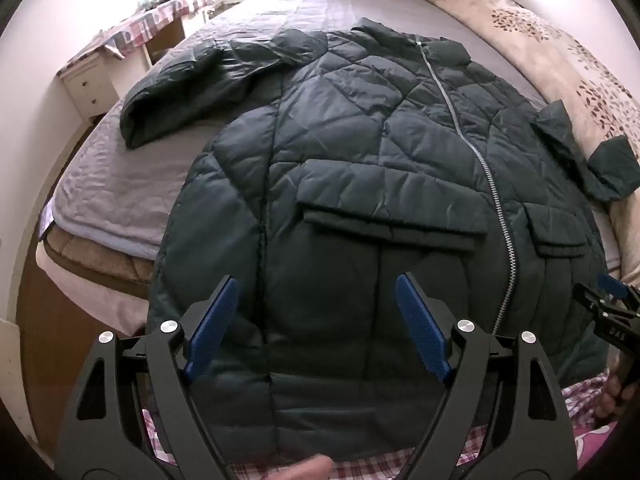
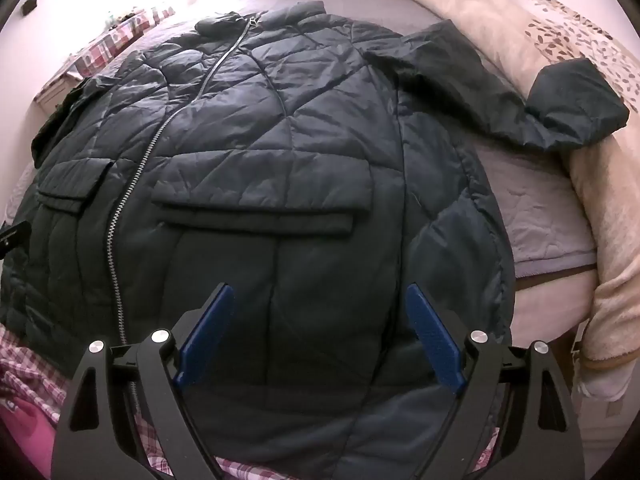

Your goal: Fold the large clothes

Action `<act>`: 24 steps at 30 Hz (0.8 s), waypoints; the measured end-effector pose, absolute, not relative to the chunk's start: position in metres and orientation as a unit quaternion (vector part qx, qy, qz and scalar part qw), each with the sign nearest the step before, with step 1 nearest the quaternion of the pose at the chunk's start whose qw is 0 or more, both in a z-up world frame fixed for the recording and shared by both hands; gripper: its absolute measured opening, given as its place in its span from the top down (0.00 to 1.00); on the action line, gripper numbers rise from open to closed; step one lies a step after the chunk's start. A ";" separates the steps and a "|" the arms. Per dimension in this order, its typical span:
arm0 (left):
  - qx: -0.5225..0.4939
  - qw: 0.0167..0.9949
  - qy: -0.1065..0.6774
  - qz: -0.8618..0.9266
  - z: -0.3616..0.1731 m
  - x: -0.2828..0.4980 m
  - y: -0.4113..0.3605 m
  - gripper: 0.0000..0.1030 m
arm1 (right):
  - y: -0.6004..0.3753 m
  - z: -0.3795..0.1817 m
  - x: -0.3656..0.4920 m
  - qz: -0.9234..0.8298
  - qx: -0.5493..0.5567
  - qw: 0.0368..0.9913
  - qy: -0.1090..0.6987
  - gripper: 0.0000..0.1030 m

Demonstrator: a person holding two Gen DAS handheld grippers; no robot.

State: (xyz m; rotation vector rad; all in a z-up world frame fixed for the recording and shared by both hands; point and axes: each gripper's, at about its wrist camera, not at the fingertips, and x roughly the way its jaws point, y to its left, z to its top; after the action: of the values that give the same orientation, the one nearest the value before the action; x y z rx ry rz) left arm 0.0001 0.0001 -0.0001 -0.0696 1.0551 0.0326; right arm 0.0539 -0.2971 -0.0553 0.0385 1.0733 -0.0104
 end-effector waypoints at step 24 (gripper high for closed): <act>-0.032 0.862 0.506 0.005 -0.003 0.004 -0.004 0.21 | -0.297 -0.059 0.057 -0.003 0.020 0.857 0.516 0.17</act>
State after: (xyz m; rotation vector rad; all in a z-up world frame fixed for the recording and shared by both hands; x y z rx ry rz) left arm 0.0036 -0.0039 -0.0032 -0.0668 1.0617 0.0103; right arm 0.0568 -0.2968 -0.0585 0.0424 1.0838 -0.0064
